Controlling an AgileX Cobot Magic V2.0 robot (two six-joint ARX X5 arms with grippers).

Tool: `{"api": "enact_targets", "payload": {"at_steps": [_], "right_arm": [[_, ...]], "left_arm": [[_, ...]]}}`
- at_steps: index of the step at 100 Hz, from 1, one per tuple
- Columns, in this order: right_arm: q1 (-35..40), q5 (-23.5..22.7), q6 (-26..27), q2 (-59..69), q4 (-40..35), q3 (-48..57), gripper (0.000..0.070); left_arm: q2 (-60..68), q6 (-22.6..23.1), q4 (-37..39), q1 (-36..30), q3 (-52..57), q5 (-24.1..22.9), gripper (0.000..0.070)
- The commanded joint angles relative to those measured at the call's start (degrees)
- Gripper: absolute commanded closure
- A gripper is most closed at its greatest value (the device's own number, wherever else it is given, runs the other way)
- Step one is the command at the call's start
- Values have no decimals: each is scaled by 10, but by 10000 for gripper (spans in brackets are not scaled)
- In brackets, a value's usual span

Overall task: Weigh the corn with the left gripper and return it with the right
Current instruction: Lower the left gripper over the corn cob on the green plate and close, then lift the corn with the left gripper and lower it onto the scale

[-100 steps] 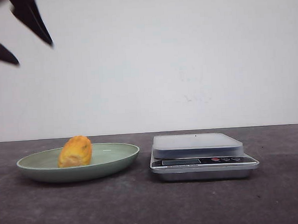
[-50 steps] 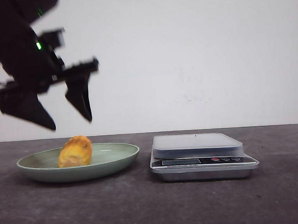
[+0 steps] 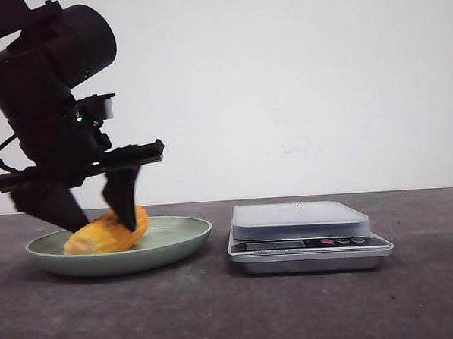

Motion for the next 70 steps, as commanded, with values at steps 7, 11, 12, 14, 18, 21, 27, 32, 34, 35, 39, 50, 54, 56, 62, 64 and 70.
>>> {"api": "enact_targets", "payload": {"at_steps": [7,11,12,14,18,21,27,32,34,35,39,50,54,56,62,64,70], "right_arm": [[2,0,-7,3,5,10,201],[2,0,-7,3,5,10,201],[2,0,-7,3,5,10,201],[2,0,-7,3,5,10,201],[2,0,-7,3,4,10,201],[2,0,-7,3,4,10,201],[2,0,-7,3,4,10,201],[2,0,-7,3,5,10,201],[2,0,-7,4,5,10,201],[2,0,-7,4,5,10,201],[2,0,-7,4,4,10,201],[2,0,-7,3,3,10,200],[2,0,-7,3,2,10,201],[2,0,-7,3,1,10,201],[2,0,-7,3,-1,10,201],[2,0,-7,3,-1,10,201],[2,0,-7,3,-1,10,201]], "left_arm": [[3,12,1,-10,9,3,693],[-5,13,0,-12,9,3,693],[-8,14,0,-12,9,3,693],[-14,16,-1,-14,9,3,693],[-29,14,-3,-18,10,3,693],[-39,11,-4,-22,13,9,693],[-58,14,-14,-33,29,19,693],[-67,19,-32,-46,51,24,693],[-68,24,-39,-53,62,24,693],[-68,27,-44,-57,68,25,693],[-68,35,-63,-72,93,24,693],[-58,42,-78,-108,158,16,693],[-48,42,-75,-120,181,9,693],[-42,42,-76,-125,193,7,693],[-19,41,-80,-134,229,7,693],[-10,39,-85,-137,241,7,693],[18,29,-98,-145,273,7,693]]}}
